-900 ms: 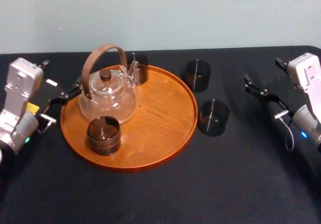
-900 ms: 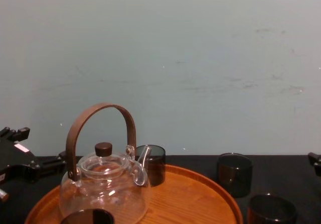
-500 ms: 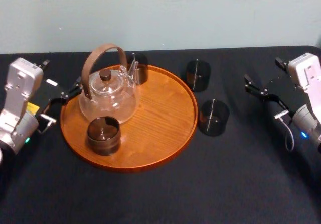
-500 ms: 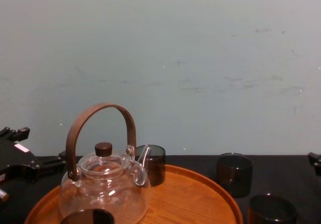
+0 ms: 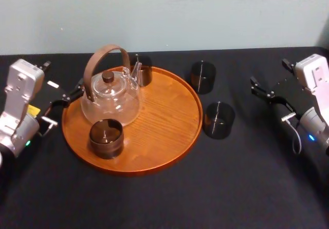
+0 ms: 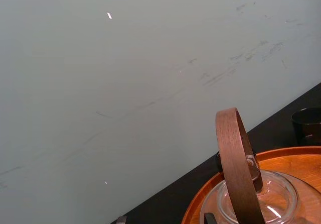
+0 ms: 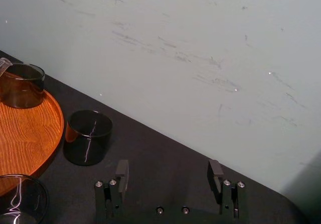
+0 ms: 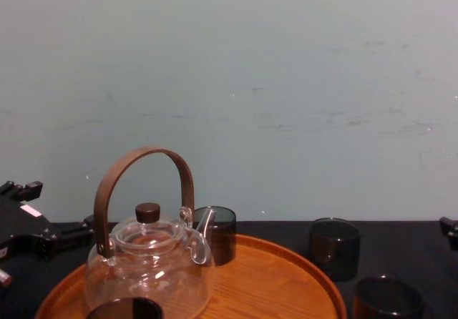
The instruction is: Pick up the glass from the table and place it on the tray.
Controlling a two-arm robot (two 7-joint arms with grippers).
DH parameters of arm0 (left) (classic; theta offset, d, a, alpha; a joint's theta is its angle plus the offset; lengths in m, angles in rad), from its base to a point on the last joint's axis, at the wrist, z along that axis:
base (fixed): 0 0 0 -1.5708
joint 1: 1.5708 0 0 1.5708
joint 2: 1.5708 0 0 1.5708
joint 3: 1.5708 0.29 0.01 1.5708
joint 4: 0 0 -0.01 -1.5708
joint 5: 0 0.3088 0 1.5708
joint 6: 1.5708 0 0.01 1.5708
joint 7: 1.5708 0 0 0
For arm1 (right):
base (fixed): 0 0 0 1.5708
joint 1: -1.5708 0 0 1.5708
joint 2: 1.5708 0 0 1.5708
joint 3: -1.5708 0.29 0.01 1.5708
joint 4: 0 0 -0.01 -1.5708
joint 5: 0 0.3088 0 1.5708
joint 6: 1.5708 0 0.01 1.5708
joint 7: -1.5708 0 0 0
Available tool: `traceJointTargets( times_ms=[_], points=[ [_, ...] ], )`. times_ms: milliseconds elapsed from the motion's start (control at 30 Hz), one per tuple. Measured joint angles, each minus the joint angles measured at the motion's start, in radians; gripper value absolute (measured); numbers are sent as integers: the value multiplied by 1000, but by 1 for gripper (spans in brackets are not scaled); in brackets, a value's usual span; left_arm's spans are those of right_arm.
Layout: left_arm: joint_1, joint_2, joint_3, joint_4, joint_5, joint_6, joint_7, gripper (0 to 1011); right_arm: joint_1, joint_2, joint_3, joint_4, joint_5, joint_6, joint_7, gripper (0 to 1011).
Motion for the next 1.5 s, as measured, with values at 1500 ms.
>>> traceJointTargets(
  times_ms=[1500],
  points=[
    [0,0,0,0,0,0,0,1001,-26,11,31,-32,18,56,60,1002]
  ],
)
